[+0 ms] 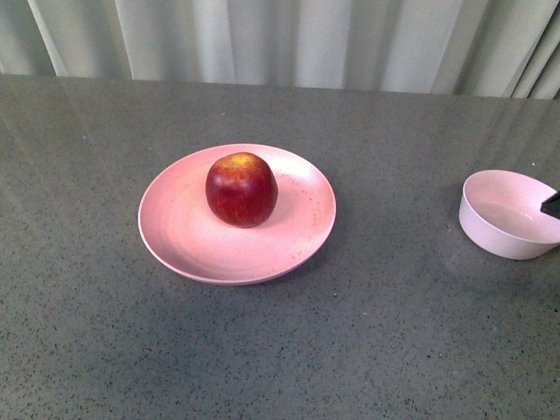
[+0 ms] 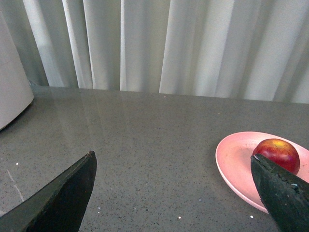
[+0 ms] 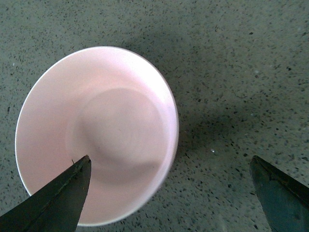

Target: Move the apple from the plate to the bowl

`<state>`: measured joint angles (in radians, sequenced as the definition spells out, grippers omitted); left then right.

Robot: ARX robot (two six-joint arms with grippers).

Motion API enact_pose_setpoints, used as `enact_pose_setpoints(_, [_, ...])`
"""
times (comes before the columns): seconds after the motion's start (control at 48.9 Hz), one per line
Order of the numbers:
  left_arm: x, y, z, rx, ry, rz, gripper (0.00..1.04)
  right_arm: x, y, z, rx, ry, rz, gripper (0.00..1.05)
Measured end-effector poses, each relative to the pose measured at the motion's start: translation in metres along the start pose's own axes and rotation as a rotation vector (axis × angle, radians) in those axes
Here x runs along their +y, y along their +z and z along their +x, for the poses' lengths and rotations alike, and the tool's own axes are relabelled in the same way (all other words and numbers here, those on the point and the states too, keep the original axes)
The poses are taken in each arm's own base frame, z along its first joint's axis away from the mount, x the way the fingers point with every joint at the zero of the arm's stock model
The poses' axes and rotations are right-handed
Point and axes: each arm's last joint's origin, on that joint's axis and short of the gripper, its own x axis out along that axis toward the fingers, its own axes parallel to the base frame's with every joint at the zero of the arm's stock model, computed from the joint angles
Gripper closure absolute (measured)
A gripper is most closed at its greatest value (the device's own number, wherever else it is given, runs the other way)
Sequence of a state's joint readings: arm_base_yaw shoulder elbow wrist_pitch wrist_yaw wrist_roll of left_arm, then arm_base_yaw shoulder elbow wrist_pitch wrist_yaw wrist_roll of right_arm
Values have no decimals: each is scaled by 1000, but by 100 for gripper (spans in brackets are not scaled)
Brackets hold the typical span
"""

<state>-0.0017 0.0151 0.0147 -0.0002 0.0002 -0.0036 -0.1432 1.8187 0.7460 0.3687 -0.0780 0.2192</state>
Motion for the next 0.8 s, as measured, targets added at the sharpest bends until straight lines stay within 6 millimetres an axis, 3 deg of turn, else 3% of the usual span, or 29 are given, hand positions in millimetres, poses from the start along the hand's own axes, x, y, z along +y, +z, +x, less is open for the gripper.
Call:
enact_pose_setpoints(0.204, [0, 0, 0, 0, 0, 0, 9, 10, 1, 22, 36, -24, 34, 12])
enact_pose_setpoints(0.613, [0, 0, 0, 0, 0, 0, 9, 13, -3, 29, 79, -40, 79, 85])
enact_pose_setpoints(0.797, [0, 0, 0, 0, 0, 0, 9, 21, -4, 27, 88, -6, 75, 103])
